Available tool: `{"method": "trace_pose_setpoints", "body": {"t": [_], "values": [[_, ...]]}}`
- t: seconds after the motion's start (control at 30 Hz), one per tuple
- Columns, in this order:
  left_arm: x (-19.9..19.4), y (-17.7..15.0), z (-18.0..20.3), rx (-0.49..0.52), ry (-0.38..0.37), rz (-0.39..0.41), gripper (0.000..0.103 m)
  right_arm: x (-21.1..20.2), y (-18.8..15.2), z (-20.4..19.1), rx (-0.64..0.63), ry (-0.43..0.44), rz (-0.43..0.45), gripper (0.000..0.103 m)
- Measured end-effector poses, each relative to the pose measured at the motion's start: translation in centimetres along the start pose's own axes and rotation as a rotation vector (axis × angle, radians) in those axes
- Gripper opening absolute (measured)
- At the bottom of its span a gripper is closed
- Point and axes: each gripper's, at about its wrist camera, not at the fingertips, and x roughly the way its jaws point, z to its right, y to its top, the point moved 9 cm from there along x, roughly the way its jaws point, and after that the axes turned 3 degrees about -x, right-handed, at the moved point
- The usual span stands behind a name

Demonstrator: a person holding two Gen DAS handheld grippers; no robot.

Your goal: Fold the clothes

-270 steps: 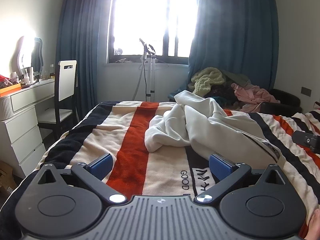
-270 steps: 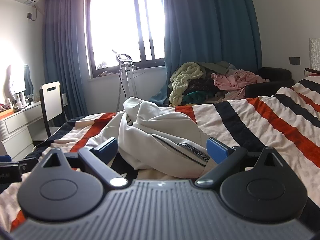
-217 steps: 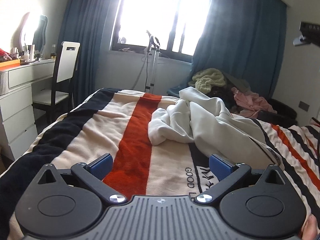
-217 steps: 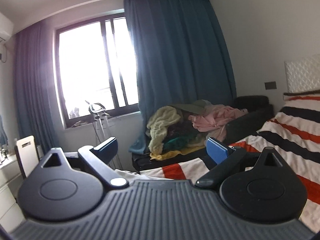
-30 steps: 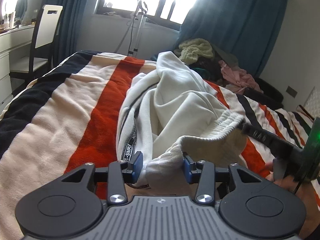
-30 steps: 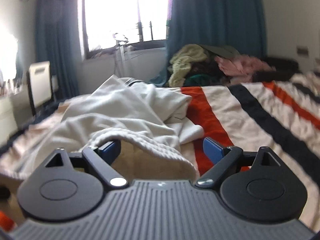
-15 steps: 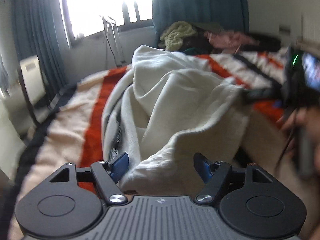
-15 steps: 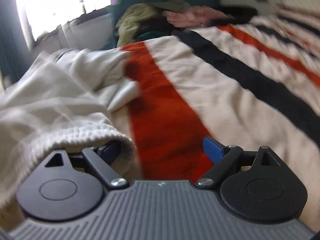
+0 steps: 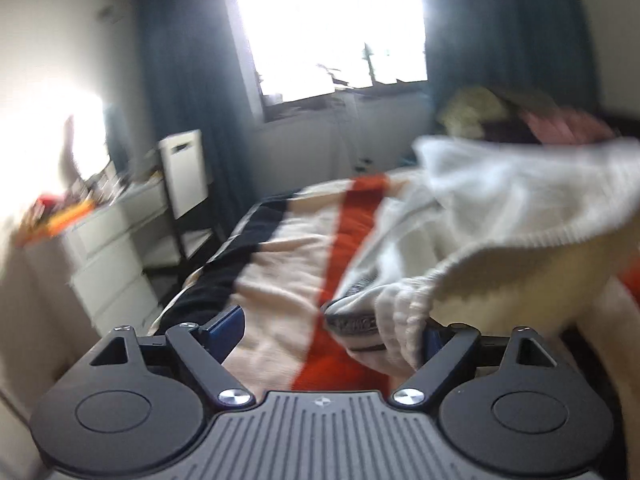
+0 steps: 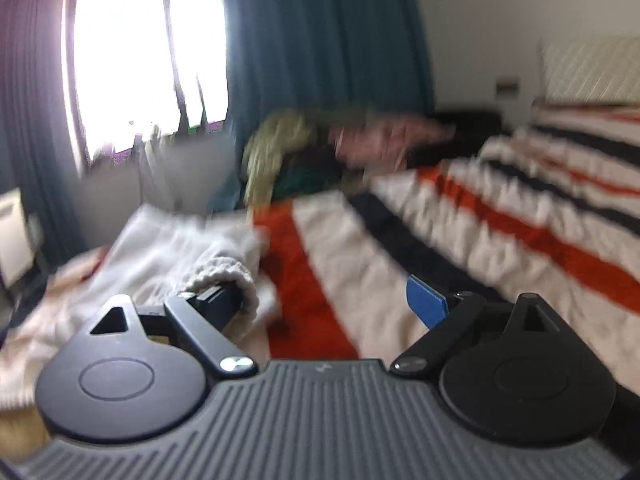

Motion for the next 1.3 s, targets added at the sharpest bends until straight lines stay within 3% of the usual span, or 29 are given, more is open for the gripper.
{"method": "trace_pose_setpoints", "body": {"t": [0.1,0.2,0.33,0.47,0.6,0.7,0.83,0.9,1.0,1.1,1.3], "values": [[0.8,-0.2,-2.5,-0.118,-0.023,-0.096,0.088,-0.2,-2.6,0.4,0.012,0.057,-0.193,0.09],[0.9,-1.2,-3.5,-0.213,-0.122,-0.197,0.085,-1.1,-4.5,0.5,0.053,0.095,-0.303,0.09],[-0.4,-2.0,-4.0,-0.317,-0.26,-0.265,0.085,-3.7,-3.8,-0.3,0.072,0.205,-0.291,0.09],[-1.7,-3.1,-4.9,-0.456,-0.39,-0.31,0.087,-4.4,-3.0,-0.4,0.187,0.331,-0.278,0.09],[0.5,-4.0,-4.3,-0.628,-0.479,-0.371,0.09,-1.1,-3.3,-0.4,0.304,0.329,-0.348,0.09],[3.3,-4.4,-3.8,-0.724,-0.497,-0.415,0.09,2.1,-3.9,0.1,0.352,0.273,-0.391,0.073],[6.4,-5.3,-3.3,-0.904,-0.56,-0.466,0.077,5.1,-5.1,0.9,0.392,0.223,-0.425,0.073],[7.2,-6.2,-3.4,-0.933,-0.548,-0.501,0.064,6.0,-6.2,1.2,0.423,0.218,-0.456,0.073],[7.5,-7.6,-3.7,-0.947,-0.509,-0.547,0.045,6.3,-7.9,1.1,0.591,0.321,-0.539,0.072],[6.7,-7.9,-4.5,-0.94,-0.477,-0.519,0.024,6.2,-8.7,0.8,0.676,0.374,-0.575,0.073],[5.9,-6.9,-8.0,-1.048,-0.434,-0.405,0.021,6.2,-9.0,-0.4,0.568,0.386,-0.582,0.073]]}}
